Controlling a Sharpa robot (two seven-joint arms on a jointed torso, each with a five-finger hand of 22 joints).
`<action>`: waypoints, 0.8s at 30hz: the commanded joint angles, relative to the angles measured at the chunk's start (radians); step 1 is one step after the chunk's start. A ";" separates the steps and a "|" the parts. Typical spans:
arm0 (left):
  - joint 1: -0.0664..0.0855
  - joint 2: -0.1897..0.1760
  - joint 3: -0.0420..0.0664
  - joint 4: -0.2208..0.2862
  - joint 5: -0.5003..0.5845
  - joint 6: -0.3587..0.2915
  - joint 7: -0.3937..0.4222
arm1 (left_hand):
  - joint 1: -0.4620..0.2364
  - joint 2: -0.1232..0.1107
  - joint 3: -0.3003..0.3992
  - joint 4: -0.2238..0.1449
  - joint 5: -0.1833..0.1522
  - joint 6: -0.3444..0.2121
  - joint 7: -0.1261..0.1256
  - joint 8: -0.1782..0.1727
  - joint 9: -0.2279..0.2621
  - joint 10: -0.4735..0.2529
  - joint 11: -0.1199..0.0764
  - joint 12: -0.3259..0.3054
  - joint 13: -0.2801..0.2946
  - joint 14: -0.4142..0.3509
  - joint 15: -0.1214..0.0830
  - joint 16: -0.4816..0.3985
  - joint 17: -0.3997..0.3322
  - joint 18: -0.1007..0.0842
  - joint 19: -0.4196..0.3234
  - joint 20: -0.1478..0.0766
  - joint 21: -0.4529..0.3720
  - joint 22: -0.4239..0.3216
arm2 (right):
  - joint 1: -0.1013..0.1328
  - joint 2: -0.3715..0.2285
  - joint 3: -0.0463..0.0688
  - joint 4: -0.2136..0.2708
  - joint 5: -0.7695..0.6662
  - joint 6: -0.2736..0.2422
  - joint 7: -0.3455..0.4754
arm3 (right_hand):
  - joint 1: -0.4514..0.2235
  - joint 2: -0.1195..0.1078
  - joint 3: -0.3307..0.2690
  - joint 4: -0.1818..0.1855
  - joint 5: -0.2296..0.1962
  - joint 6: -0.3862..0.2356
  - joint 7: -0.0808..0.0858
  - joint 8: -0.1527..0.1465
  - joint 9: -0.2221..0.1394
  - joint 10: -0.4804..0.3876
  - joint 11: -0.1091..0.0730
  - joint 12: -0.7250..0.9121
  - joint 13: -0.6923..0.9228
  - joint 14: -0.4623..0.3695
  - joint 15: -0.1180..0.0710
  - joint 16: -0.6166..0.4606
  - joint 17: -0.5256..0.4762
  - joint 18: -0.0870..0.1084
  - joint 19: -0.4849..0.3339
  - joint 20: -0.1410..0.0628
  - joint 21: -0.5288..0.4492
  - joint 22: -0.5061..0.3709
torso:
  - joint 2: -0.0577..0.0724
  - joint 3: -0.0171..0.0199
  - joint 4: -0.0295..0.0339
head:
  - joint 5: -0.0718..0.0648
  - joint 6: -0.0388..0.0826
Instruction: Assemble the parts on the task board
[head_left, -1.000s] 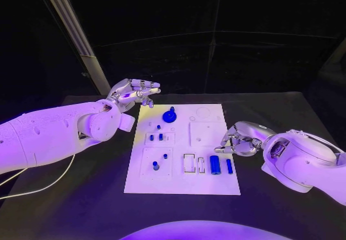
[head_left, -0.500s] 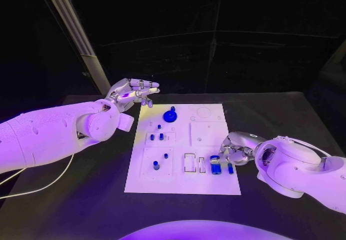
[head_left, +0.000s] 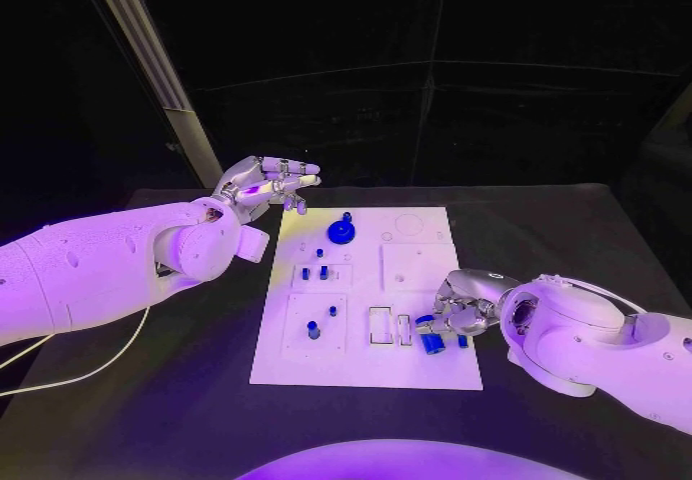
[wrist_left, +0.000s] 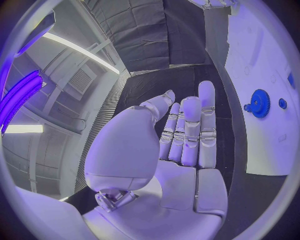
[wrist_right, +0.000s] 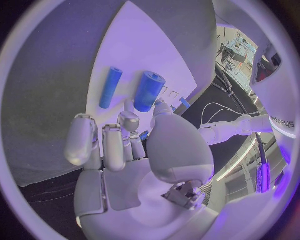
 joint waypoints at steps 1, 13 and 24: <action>0.002 -0.001 0.001 0.002 0.004 0.006 0.004 | 0.003 0.009 -0.004 -0.001 -0.001 -0.005 0.001 0.005 -0.001 -0.002 0.003 0.001 0.000 -0.008 -0.001 -0.006 -0.001 0.007 -0.008 0.001 -0.006 -0.001 | -0.006 0.006 -0.004 -0.005 -0.054 0.056 -0.021 | 0.015 0.001 -0.005 -0.001 0.006 -0.001 -0.005 0.004 0.000 0.006 0.000 0.002 0.001 0.054 -0.007 0.003 0.001 -0.013 0.007 0.000 0.005 0.001 | 0.001 0.0001 0.0006 | 0.002 -0.002; 0.002 -0.003 0.000 0.002 0.003 0.008 0.002 | 0.003 0.010 -0.006 -0.001 -0.001 -0.004 0.000 0.006 -0.001 -0.002 0.003 0.003 0.000 -0.009 -0.001 -0.006 -0.003 0.007 -0.008 0.001 -0.007 -0.002 | -0.010 0.015 -0.004 0.000 -0.116 0.075 -0.031 | 0.045 0.000 -0.012 -0.003 0.003 0.002 -0.008 0.018 0.012 0.007 -0.002 0.006 0.017 0.053 -0.009 0.004 0.004 -0.013 0.006 -0.001 0.006 0.004 | 0.000 -0.0004 -0.0014 | 0.005 -0.006; 0.002 -0.002 0.000 0.001 0.003 0.009 0.001 | 0.003 0.010 -0.006 -0.001 -0.001 -0.004 0.000 0.006 -0.001 -0.002 0.003 0.003 0.000 -0.009 -0.001 -0.006 -0.003 0.007 -0.008 0.001 -0.007 -0.002 | -0.011 0.019 -0.004 0.008 -0.118 -0.012 -0.043 | 0.138 0.054 0.004 -0.020 0.125 0.031 -0.023 0.050 0.047 0.041 -0.017 0.047 0.074 0.054 -0.020 0.008 0.014 -0.015 0.008 -0.012 0.011 0.014 | 0.000 -0.0003 0.0003 | 0.004 -0.006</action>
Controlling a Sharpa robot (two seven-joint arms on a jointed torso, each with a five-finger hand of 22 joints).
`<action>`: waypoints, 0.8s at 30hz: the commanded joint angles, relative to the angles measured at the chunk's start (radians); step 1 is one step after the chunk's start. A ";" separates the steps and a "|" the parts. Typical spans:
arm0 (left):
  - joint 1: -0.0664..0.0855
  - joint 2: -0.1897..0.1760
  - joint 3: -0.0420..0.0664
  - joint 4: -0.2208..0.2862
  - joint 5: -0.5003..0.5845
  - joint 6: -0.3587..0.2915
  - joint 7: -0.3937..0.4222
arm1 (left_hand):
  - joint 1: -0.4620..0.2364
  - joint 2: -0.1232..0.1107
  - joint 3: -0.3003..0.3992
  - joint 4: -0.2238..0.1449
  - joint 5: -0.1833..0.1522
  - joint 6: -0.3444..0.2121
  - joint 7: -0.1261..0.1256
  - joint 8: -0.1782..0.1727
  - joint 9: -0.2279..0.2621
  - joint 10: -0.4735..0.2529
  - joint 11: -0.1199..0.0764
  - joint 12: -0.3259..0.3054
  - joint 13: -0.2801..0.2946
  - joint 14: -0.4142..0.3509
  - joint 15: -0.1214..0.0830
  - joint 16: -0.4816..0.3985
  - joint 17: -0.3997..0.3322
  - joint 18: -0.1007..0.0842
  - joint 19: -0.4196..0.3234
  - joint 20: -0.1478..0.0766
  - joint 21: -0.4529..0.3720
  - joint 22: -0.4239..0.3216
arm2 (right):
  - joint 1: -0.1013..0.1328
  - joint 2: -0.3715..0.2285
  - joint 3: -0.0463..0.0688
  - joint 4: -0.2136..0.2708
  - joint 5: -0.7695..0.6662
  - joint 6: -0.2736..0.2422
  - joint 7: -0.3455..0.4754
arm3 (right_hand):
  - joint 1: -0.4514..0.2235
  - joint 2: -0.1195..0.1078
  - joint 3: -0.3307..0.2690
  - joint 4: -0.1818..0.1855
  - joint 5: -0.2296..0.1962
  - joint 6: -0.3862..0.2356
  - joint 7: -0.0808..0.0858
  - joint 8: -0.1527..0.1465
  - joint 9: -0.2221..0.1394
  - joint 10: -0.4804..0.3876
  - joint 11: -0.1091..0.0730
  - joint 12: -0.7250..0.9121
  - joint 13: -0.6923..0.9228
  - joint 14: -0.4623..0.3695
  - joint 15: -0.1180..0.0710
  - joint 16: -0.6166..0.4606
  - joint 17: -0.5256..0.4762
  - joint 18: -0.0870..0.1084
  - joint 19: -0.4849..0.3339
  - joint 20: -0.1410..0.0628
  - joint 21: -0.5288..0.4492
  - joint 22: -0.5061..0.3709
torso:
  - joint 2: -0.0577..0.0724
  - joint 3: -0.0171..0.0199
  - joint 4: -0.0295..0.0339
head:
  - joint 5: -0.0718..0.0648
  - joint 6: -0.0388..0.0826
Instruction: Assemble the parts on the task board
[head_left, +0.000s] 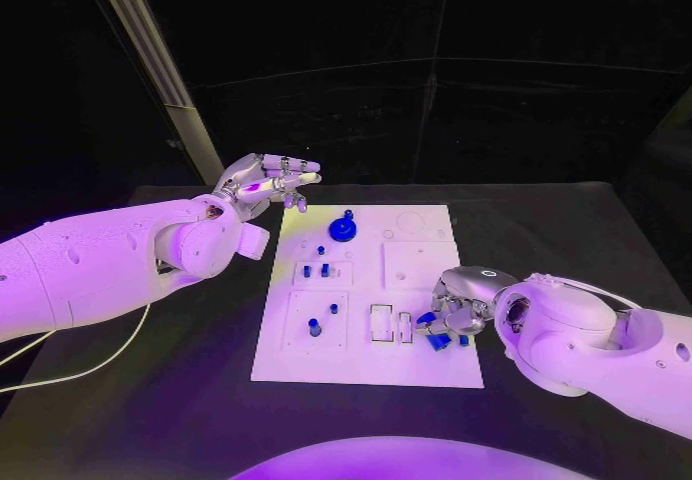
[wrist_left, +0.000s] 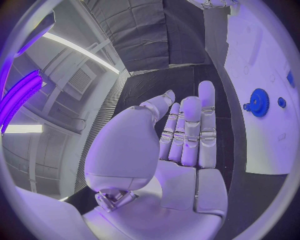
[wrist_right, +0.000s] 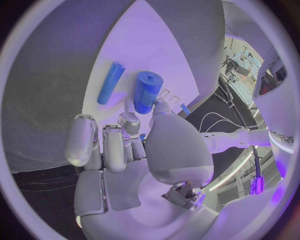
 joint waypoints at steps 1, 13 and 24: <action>0.002 0.000 0.000 0.001 0.003 0.009 0.003 | 0.003 0.010 -0.006 -0.001 -0.001 -0.004 0.000 0.006 -0.001 -0.002 0.003 0.003 0.000 -0.009 -0.001 -0.006 -0.001 0.007 -0.008 0.001 -0.003 -0.001 | -0.005 -0.001 -0.005 0.000 -0.006 -0.048 -0.024 | 0.025 0.026 0.005 -0.001 0.021 0.015 -0.003 0.009 0.008 0.019 -0.004 0.018 0.019 0.052 -0.011 0.008 0.006 -0.015 0.005 -0.008 0.004 0.005 | 0.000 0.0001 0.0007 | 0.000 0.001; 0.002 0.003 0.000 -0.001 0.003 0.010 0.003 | 0.003 0.010 -0.006 -0.001 -0.001 -0.004 0.000 0.006 -0.001 -0.002 0.003 0.003 0.000 -0.009 -0.001 -0.006 -0.001 0.007 -0.008 0.001 -0.003 -0.001 | -0.004 -0.024 -0.004 0.057 0.178 -0.283 0.013 | -0.017 0.066 -0.015 0.021 0.054 0.041 -0.015 0.015 0.030 0.044 -0.014 0.044 0.054 0.056 -0.020 0.018 0.030 -0.018 0.013 -0.017 0.015 0.022 | -0.002 -0.0025 0.0019 | 0.001 0.005; 0.002 0.007 -0.001 -0.001 0.003 0.012 0.003 | 0.003 0.010 -0.006 -0.001 -0.001 -0.004 0.000 0.006 -0.001 -0.002 0.003 0.003 0.000 -0.009 -0.001 -0.006 -0.001 0.007 -0.008 0.001 -0.003 -0.001 | -0.004 0.030 -0.004 0.042 0.289 -0.268 0.022 | -0.026 0.074 -0.022 0.020 0.060 0.052 -0.020 0.018 0.038 0.050 -0.018 0.046 0.060 0.057 -0.023 0.021 0.035 -0.019 0.015 -0.021 0.017 0.025 | 0.001 -0.0025 0.0015 | 0.004 0.007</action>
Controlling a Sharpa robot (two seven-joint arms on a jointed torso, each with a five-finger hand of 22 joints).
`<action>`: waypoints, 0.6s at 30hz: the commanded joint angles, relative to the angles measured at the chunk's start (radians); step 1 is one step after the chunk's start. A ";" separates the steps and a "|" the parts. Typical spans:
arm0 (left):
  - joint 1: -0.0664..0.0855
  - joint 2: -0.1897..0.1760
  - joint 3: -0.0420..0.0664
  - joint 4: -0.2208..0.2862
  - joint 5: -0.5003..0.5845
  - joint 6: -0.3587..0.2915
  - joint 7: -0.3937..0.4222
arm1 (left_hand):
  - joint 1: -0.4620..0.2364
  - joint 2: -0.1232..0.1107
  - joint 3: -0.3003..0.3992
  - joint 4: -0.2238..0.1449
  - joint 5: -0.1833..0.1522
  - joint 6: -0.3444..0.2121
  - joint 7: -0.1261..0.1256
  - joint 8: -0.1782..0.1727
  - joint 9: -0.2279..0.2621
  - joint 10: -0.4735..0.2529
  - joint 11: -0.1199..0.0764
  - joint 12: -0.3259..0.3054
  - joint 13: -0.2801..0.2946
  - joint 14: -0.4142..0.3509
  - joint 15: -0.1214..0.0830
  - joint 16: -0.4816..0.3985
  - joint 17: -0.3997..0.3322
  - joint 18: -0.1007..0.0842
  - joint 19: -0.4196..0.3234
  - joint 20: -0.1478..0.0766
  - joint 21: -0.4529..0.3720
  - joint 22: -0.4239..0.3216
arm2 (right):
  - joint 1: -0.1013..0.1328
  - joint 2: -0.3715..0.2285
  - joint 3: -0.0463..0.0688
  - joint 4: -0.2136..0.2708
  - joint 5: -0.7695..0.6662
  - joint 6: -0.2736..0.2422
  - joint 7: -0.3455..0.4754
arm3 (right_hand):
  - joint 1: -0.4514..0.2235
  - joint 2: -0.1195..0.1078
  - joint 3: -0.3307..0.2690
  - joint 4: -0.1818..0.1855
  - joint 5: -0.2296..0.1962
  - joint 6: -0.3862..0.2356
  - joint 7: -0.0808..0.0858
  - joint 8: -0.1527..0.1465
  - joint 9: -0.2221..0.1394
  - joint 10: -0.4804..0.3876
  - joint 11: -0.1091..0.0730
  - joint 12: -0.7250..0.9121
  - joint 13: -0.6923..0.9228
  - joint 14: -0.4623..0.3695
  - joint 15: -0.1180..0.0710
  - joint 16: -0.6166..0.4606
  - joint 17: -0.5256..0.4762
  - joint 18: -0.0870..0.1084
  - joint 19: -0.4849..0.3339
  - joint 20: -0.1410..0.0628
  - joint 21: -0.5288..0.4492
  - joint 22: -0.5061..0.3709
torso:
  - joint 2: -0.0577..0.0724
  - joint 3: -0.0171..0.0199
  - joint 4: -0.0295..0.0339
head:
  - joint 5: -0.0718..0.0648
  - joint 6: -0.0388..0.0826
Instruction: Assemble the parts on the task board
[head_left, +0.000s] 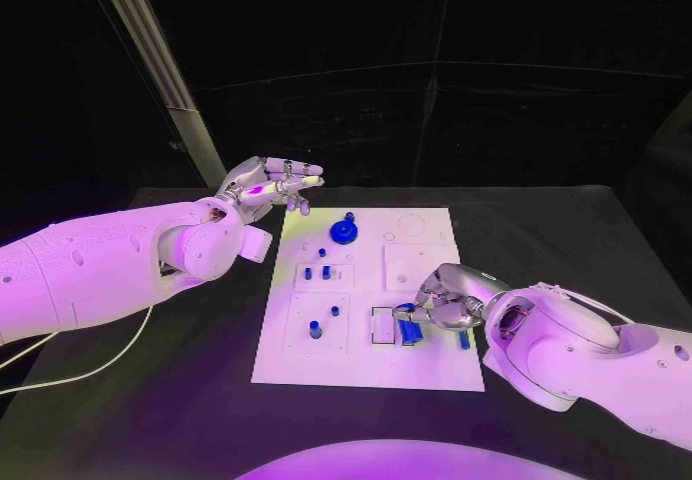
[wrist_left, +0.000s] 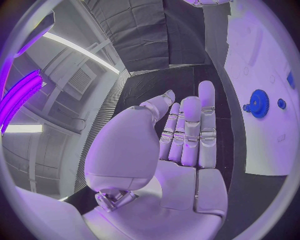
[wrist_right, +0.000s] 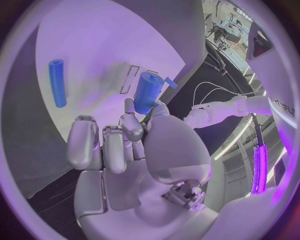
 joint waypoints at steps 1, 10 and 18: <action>0.002 0.002 0.001 0.001 0.003 0.012 0.003 | 0.003 0.010 -0.006 -0.001 -0.001 -0.004 0.001 0.006 -0.001 -0.002 0.003 0.003 0.000 -0.009 -0.001 -0.006 -0.001 0.007 -0.008 0.001 -0.003 -0.001 | 0.002 0.019 0.000 -0.010 0.080 -0.013 0.014 | -0.003 0.010 -0.006 0.001 0.007 0.007 -0.001 0.004 0.002 0.004 0.000 0.005 0.001 0.057 -0.009 0.006 0.001 -0.019 -0.001 -0.005 0.005 0.000 | 0.001 -0.0004 -0.0009 | 0.002 0.000; 0.002 0.003 0.001 0.002 0.003 0.013 0.003 | 0.003 0.010 -0.006 -0.001 -0.001 -0.004 0.001 0.006 -0.001 -0.002 0.003 0.003 0.000 -0.009 -0.001 -0.006 -0.001 0.007 -0.008 0.001 -0.003 -0.001 | 0.002 0.085 0.000 -0.057 0.117 0.023 -0.011 | -0.016 0.011 -0.017 0.002 0.001 0.013 -0.004 0.005 0.008 0.005 -0.003 0.001 0.001 0.057 -0.011 0.006 0.001 -0.019 -0.001 -0.007 0.005 0.001 | 0.002 -0.0006 0.0002 | 0.005 -0.003; 0.003 0.003 0.000 0.004 0.003 0.014 0.003 | 0.003 0.010 -0.006 -0.001 -0.001 -0.004 0.001 0.006 -0.001 -0.002 0.003 0.003 0.000 -0.009 -0.001 -0.006 -0.001 0.007 -0.008 0.001 -0.003 -0.001 | 0.002 0.120 0.000 -0.086 0.099 0.029 -0.041 | -0.086 0.010 -0.071 0.000 -0.157 0.013 -0.005 0.001 0.025 0.000 -0.003 -0.025 -0.008 0.054 -0.013 0.000 -0.009 -0.019 -0.001 -0.009 0.005 0.002 | 0.001 0.0007 -0.0021 | 0.010 -0.006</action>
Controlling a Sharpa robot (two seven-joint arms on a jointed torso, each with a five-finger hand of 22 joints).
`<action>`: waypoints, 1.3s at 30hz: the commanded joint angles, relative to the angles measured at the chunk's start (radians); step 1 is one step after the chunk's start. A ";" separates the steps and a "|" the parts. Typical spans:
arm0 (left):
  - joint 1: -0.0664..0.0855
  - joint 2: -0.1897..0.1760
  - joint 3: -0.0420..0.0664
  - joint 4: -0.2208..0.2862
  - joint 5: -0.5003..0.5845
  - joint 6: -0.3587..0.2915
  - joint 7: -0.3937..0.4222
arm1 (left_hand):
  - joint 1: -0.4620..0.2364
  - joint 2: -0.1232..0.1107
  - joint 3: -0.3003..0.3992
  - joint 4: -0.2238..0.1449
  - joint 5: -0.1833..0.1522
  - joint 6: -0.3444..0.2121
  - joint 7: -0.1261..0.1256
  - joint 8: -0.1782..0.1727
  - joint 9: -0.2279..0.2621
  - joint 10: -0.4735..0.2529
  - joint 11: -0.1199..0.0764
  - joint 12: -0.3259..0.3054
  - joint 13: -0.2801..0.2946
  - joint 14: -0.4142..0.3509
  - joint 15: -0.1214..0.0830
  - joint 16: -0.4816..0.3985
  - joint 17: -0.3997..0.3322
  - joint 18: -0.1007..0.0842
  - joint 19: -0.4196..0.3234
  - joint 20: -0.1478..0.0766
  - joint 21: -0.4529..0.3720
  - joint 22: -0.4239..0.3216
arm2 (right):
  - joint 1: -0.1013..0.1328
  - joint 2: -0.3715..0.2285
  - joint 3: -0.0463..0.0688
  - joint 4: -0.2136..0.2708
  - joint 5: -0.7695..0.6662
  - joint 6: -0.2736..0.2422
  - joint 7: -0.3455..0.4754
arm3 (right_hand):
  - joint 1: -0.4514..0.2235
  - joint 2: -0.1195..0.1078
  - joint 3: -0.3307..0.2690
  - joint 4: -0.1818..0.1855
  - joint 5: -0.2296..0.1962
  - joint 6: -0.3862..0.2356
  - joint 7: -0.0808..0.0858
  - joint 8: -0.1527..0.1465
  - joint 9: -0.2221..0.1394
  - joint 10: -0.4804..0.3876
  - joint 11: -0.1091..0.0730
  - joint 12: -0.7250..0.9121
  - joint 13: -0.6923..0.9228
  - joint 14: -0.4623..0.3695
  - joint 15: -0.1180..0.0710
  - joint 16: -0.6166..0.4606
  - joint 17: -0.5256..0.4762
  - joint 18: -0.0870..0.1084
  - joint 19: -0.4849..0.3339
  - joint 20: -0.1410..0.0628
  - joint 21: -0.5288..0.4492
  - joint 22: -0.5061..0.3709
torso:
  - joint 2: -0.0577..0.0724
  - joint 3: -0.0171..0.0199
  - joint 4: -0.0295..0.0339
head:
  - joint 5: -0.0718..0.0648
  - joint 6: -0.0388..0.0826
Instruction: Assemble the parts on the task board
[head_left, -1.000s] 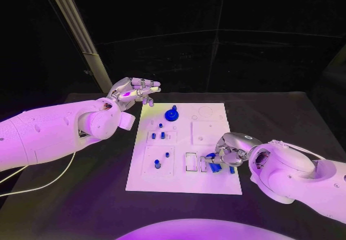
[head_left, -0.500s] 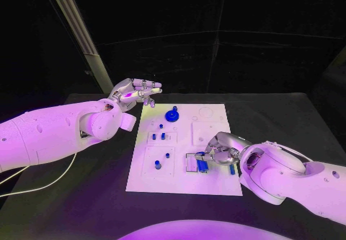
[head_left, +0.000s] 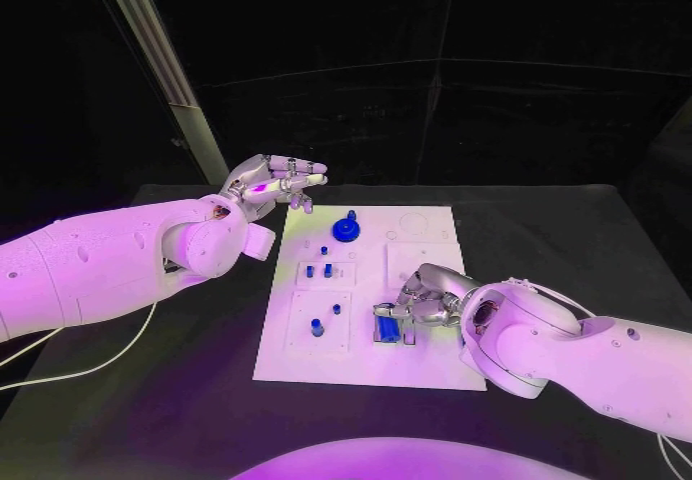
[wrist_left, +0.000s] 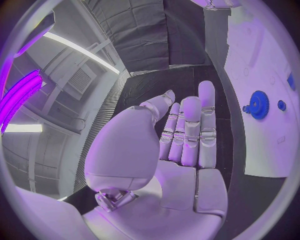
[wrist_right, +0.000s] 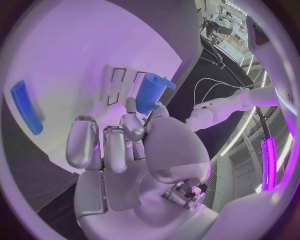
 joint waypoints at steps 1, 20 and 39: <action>0.002 0.000 0.001 0.002 0.003 0.012 0.003 | 0.003 0.010 -0.006 -0.001 -0.001 -0.004 0.000 0.006 -0.001 -0.002 0.003 0.003 0.000 -0.009 -0.001 -0.006 -0.001 0.007 -0.008 0.001 -0.003 -0.001 | 0.002 0.008 0.001 -0.005 -0.004 0.016 -0.027 | -0.055 -0.010 -0.034 -0.005 -0.133 -0.001 0.007 -0.009 0.005 -0.009 0.001 -0.023 -0.014 0.055 -0.002 -0.002 -0.009 -0.019 -0.002 -0.009 0.004 -0.001 | -0.001 0.0009 -0.0017 | 0.003 -0.002; 0.003 -0.002 0.001 0.002 0.003 0.011 0.003 | 0.003 0.010 -0.006 -0.001 -0.001 -0.004 0.000 0.006 -0.001 -0.002 0.003 0.003 0.000 -0.009 -0.001 -0.006 -0.001 0.007 -0.008 0.001 -0.003 -0.001 | 0.002 -0.001 0.001 0.006 -0.098 0.050 -0.041 | -0.089 -0.088 0.052 -0.021 -0.252 -0.033 0.020 -0.025 0.038 -0.058 0.013 -0.154 -0.101 0.049 0.008 -0.026 -0.037 -0.015 -0.013 0.003 -0.013 -0.020 | -0.001 0.0019 -0.0026 | 0.005 0.000; 0.003 -0.002 0.000 0.000 0.003 0.009 0.003 | 0.003 0.010 -0.006 -0.001 -0.001 -0.004 0.000 0.006 -0.001 -0.002 0.003 0.003 0.000 -0.009 -0.001 -0.006 -0.001 0.007 -0.008 0.001 -0.003 -0.001 | 0.003 -0.227 0.001 0.090 -0.078 -0.038 0.106 | 0.085 -0.049 0.043 -0.078 -0.067 -0.071 0.035 -0.065 0.048 -0.060 0.024 -0.175 -0.103 0.050 0.016 -0.027 -0.031 -0.016 -0.013 0.008 -0.013 -0.016 | -0.003 0.0003 -0.0063 | -0.020 0.012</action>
